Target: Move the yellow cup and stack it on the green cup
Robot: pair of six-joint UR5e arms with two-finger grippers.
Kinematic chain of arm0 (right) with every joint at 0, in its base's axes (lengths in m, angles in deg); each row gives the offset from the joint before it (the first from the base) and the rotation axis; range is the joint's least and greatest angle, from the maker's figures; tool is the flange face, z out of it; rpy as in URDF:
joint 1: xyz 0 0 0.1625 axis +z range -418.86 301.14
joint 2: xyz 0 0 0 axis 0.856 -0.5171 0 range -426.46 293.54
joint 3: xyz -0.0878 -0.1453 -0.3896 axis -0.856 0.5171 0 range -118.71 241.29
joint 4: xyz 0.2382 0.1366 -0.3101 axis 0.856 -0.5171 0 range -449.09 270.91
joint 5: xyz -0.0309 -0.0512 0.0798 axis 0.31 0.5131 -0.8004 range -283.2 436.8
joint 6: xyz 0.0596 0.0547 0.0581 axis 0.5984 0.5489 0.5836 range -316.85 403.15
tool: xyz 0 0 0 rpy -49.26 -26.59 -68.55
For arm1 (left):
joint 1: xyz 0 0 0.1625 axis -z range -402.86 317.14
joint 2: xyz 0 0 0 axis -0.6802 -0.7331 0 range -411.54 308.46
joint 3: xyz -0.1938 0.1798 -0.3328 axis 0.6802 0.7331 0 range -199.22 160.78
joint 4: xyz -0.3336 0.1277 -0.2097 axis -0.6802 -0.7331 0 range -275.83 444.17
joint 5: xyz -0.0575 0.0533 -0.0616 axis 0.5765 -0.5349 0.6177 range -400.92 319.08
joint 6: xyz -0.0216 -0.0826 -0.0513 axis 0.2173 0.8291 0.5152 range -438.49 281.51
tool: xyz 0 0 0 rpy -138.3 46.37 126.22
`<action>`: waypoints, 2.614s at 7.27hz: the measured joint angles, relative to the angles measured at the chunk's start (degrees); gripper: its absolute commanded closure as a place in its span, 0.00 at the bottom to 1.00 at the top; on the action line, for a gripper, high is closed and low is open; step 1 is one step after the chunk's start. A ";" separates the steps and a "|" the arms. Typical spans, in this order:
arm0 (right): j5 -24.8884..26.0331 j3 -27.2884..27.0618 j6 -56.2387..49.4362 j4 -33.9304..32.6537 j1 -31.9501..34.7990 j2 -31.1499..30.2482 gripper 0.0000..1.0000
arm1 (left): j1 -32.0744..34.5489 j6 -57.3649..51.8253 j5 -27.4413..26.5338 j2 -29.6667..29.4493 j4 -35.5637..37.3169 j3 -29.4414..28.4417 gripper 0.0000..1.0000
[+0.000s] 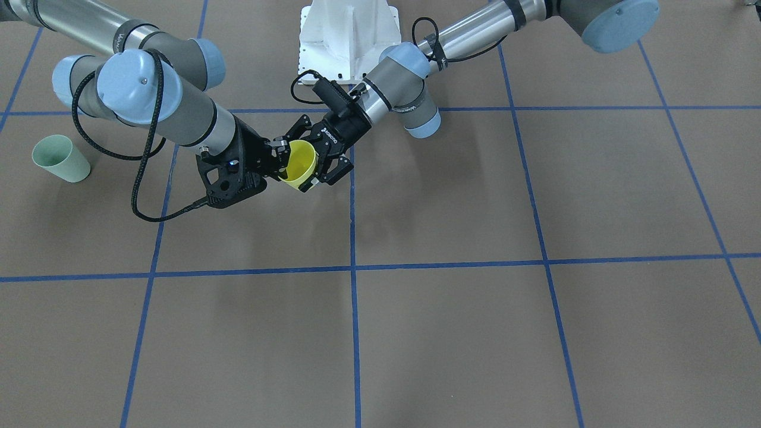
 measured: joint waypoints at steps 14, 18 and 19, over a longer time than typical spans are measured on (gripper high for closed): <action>17.46 -20.14 -0.20 17.80 19.35 -42.27 1.00 | 12.97 17.78 -6.27 3.72 8.53 -5.89 0.01; 19.80 -20.30 -0.39 35.46 21.42 -54.99 1.00 | 32.22 25.30 24.57 10.07 19.02 -6.15 0.01; 19.70 -19.50 -1.55 39.12 21.01 -56.59 1.00 | 34.88 25.30 29.59 10.83 23.53 -5.95 0.01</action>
